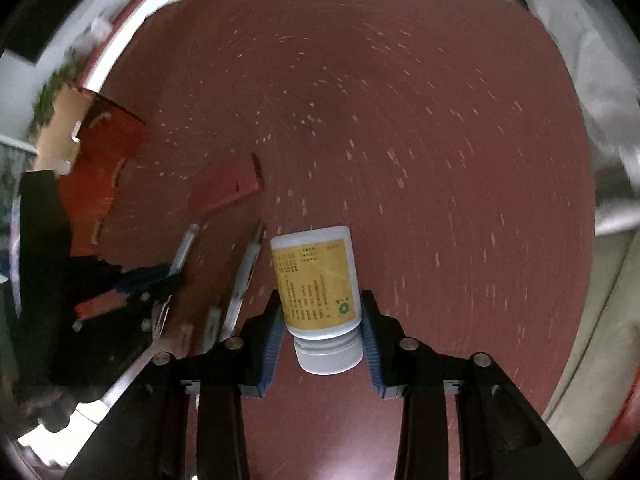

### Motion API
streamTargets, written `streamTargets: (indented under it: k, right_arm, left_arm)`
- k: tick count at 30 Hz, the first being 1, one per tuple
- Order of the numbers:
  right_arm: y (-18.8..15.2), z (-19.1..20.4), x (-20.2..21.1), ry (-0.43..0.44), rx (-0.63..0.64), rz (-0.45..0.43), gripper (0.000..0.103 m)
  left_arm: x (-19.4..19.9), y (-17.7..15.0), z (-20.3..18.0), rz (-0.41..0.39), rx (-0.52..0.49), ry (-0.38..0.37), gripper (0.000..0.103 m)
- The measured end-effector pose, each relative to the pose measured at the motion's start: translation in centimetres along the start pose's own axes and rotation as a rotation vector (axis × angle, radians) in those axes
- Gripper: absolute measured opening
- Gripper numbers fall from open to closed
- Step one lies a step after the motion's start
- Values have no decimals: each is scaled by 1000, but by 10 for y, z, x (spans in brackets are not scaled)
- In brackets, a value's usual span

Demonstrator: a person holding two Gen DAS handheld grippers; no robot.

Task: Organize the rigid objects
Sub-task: 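Grasp the silver pen with the left tool while the right tool grasps the yellow-labelled bottle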

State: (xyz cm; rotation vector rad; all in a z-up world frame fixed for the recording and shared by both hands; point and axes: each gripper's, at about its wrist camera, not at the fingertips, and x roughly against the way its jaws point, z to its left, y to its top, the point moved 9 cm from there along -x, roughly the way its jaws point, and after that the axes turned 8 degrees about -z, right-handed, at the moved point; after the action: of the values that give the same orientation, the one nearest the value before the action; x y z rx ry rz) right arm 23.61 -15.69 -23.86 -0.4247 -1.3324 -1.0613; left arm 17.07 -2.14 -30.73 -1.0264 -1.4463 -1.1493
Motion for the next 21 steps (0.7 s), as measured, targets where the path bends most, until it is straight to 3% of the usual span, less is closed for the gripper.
streamTargets:
  k: [6, 13, 21]
  right_arm:
    - [-65, 7, 28, 75, -127, 15, 38]
    - [-112, 28, 41, 121, -134, 71, 38]
    - [-122, 15, 61, 85, -105, 77, 38]
  left_arm:
    - [37, -20, -5, -45, 37, -29, 10]
    - [67, -45, -6, -82, 95, -44, 10]
    - [4, -60, 11, 16, 180, 48, 11]
